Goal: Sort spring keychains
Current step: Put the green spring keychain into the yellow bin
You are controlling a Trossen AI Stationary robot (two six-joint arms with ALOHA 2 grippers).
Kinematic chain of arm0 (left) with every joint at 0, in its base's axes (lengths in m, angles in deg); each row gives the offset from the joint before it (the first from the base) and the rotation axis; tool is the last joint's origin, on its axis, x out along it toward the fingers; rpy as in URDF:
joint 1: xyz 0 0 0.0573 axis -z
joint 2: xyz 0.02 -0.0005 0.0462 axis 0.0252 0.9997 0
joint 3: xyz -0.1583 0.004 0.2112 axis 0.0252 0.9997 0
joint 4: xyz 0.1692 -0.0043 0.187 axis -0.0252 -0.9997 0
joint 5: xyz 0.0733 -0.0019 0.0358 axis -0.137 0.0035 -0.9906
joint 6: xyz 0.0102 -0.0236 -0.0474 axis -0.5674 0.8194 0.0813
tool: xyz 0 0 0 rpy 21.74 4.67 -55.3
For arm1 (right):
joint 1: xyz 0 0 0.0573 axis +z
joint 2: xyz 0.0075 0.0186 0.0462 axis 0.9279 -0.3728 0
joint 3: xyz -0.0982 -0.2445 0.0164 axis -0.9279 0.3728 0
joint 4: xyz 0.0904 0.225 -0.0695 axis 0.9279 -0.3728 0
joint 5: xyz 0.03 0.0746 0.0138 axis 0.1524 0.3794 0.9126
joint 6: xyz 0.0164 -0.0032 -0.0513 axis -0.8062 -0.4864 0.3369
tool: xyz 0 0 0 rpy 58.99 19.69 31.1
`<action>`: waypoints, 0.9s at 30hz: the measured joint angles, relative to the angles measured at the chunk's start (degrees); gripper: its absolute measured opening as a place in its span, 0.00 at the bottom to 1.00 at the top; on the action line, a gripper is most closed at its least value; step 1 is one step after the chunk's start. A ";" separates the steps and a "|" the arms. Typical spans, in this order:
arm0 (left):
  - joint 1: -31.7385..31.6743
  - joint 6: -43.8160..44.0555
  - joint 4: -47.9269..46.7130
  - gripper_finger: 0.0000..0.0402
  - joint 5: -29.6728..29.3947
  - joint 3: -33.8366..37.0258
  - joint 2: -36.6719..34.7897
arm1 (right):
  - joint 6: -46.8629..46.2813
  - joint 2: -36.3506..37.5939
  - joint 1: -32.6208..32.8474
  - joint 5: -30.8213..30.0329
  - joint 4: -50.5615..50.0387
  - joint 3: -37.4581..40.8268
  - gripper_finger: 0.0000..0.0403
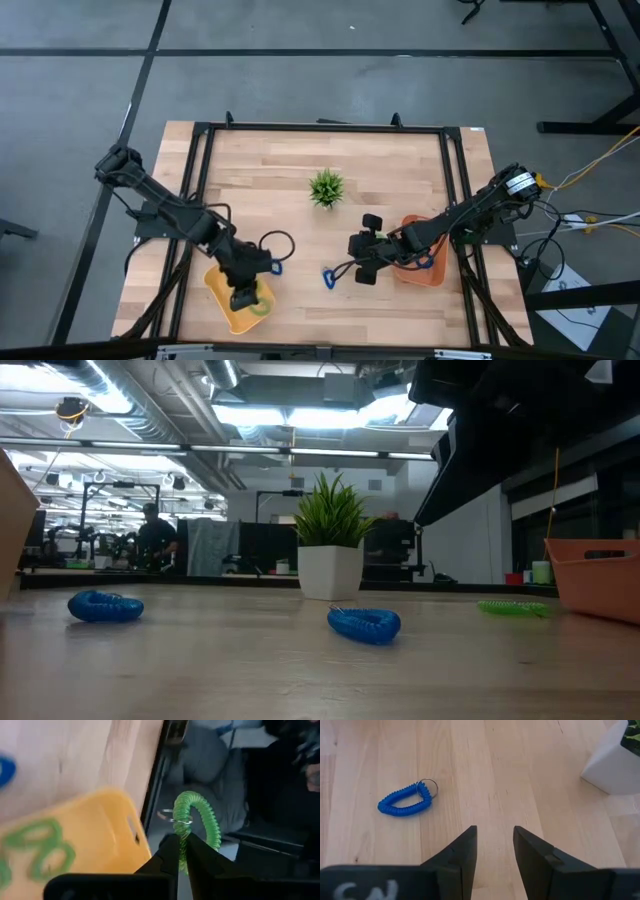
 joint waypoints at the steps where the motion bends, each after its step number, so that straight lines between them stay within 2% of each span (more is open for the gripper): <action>1: 0.56 1.19 -1.05 0.04 0.09 0.00 -0.02 | 0.00 0.00 0.00 0.00 -0.01 0.00 0.32; 8: 2.50 8.23 -14.57 0.04 -0.50 0.00 -0.01 | 0.14 -0.01 0.00 -0.09 -0.01 -0.01 0.32; 12: 3.10 8.24 -20.57 0.04 -2.49 0.00 -0.01 | 1.53 -0.01 0.00 -0.17 -0.01 -0.02 0.32; 17: 3.51 6.16 -21.10 0.05 -6.67 0.00 -0.02 | 2.88 -0.02 -0.13 -0.22 -0.01 -0.02 0.32; 23: 3.51 6.39 -21.43 0.11 -13.30 0.00 0.00 | 1.78 -0.02 -0.15 -0.20 -0.01 -0.02 0.32; 27: 3.51 10.31 -23.27 0.16 -13.99 0.00 -0.02 | 1.66 -0.02 -0.15 -0.19 -0.01 -0.02 0.32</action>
